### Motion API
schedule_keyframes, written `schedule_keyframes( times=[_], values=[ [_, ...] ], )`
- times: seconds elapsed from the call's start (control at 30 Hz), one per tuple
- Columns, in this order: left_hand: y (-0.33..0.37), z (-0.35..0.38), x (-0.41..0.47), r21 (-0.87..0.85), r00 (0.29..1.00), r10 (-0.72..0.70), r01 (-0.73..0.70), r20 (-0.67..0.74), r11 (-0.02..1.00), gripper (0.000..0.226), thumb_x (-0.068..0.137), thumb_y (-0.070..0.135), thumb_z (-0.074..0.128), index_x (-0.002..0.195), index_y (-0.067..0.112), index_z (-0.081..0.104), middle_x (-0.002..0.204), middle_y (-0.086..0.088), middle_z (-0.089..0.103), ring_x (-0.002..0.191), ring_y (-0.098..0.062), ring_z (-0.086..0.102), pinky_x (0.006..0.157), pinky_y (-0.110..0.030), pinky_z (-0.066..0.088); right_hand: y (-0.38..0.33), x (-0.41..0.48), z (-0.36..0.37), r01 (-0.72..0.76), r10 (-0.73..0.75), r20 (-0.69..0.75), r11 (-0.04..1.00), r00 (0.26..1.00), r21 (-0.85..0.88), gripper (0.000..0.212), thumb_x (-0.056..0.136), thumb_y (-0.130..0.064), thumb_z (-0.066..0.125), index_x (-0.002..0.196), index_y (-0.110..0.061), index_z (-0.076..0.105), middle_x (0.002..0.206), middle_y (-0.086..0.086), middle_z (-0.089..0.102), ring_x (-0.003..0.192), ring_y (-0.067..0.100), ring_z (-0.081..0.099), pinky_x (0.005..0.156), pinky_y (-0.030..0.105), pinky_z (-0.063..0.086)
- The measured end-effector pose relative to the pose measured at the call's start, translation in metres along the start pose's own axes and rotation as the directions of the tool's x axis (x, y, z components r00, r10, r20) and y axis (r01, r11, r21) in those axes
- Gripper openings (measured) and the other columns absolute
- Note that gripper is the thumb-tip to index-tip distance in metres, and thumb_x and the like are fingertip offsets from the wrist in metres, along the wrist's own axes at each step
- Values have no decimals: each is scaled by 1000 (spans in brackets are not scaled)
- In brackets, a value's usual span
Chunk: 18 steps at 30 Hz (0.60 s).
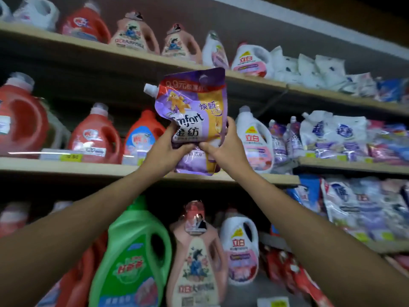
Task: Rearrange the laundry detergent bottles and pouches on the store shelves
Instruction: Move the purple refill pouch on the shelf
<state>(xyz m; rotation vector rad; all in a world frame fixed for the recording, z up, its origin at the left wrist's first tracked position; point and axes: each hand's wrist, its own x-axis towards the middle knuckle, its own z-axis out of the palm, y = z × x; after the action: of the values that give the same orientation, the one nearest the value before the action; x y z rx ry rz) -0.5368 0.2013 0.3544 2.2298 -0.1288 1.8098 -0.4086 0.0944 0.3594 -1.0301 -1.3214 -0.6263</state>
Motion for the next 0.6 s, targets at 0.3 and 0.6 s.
schedule_keyframes(
  times=[0.3,0.6],
  values=[
    [75,168,-75,-32,975,-172,178,140,983,66,76,28,72,136,22,44,116,12,60,112,-10,59,95,-27,44,67,-92,-173,-259,266,46,957,963,-128,70,72,-24,80,125,-8,38,119,4,59,108,21,57,85,30,44],
    [115,304,-123,-202,916,-280,343,288,917,57,83,8,69,135,9,45,128,-9,62,119,-23,58,105,-47,43,130,-148,-293,-378,414,83,883,906,-279,55,76,-26,77,115,-10,41,105,-1,54,96,19,54,80,31,42]
  ],
)
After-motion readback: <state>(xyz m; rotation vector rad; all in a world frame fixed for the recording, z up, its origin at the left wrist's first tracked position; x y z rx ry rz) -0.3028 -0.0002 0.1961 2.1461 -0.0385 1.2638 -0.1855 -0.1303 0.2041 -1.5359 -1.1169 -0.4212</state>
